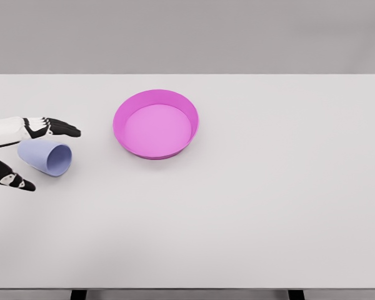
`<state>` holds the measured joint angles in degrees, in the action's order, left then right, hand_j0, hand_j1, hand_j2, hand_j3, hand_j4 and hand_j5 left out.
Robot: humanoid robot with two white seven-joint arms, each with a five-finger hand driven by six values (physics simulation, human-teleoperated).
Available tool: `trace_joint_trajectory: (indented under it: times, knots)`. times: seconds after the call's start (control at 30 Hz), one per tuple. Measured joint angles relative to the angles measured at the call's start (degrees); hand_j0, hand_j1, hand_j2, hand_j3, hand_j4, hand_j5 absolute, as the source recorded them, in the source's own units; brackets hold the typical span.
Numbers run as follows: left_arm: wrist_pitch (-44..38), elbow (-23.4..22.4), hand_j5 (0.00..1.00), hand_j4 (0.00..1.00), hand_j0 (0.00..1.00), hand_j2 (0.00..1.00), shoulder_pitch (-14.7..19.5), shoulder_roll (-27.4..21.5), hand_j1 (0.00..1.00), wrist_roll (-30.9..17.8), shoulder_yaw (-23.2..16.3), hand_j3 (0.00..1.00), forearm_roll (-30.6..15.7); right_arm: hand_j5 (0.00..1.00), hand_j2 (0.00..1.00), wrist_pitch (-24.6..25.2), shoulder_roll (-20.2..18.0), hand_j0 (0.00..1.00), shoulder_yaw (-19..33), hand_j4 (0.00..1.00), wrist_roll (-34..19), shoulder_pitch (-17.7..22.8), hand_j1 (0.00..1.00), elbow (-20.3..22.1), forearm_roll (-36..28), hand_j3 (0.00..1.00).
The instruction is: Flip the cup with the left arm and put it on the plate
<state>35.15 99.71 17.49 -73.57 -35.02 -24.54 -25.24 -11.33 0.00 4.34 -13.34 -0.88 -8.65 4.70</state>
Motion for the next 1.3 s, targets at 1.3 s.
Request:
trace_joint_trajectory:
  times: [1.3]
  knots:
    - [0.0,-22.8,1.00,1.00,1.00,1.00,7.3,12.4,1.00,0.0,-6.7,1.00,12.4,1.00,1.00,0.0,0.0,1.00,0.0,1.00,0.0,0.1,1.00,-0.1,-0.1,1.00]
